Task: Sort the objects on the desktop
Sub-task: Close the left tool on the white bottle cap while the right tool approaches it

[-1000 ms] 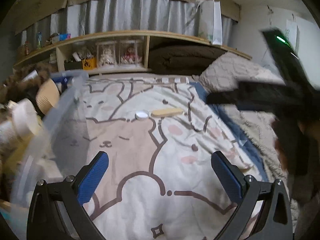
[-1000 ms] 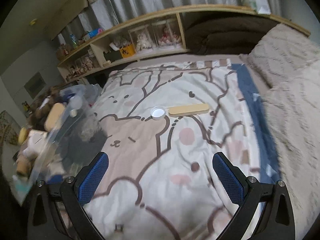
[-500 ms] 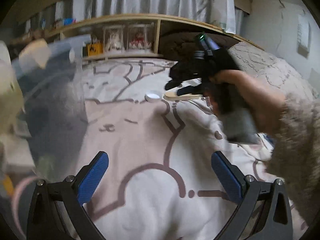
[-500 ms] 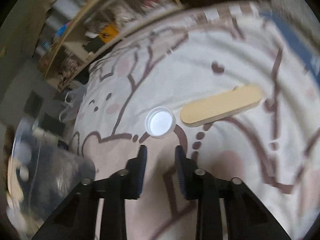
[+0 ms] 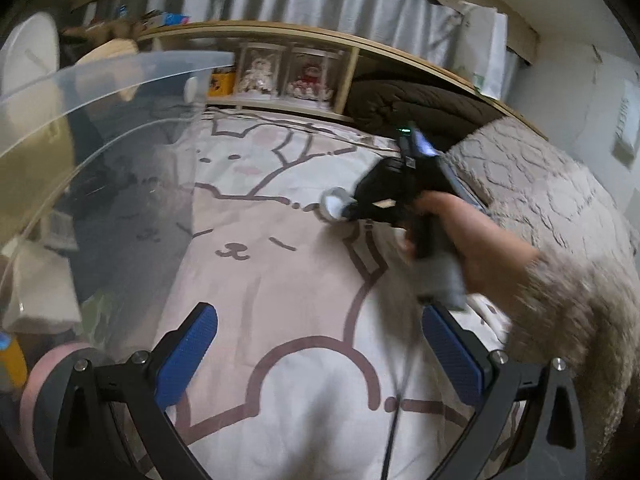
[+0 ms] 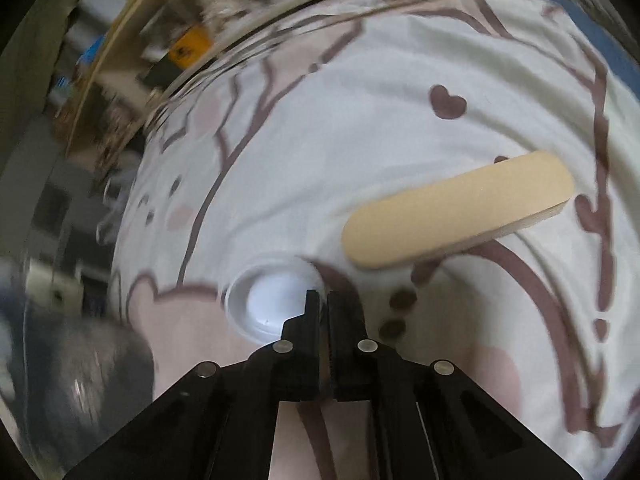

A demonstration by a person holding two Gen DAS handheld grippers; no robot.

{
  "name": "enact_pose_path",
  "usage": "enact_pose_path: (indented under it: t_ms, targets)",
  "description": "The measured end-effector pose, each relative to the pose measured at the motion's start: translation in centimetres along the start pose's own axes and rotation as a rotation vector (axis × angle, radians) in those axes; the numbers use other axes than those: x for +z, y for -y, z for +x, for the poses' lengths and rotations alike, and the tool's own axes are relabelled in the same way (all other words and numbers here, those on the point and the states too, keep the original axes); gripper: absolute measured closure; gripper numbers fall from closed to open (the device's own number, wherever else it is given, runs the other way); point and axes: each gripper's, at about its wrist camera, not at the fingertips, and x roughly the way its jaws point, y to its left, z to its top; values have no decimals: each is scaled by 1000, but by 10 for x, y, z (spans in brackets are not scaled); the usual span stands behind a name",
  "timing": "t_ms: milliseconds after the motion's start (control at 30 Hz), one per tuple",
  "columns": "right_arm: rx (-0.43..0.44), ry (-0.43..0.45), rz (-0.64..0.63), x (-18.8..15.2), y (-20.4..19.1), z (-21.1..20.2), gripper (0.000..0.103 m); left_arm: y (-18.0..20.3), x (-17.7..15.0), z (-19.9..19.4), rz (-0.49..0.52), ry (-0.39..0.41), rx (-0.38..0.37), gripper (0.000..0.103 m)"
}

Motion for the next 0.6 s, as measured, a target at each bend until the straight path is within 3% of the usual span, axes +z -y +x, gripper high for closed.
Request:
enact_pose_path:
  t_ms: [233, 400, 600]
  targets:
    - [25, -67, -168, -47, -7, -56, 100, -8, 0, 5, -53, -48, -16, 2]
    - [26, -183, -283, -110, -22, -78, 100, -6, -5, 6, -47, -72, -23, 19]
    - [88, -232, -271, -148, -31, -84, 100, 10, -15, 12, 17, -129, -104, 31]
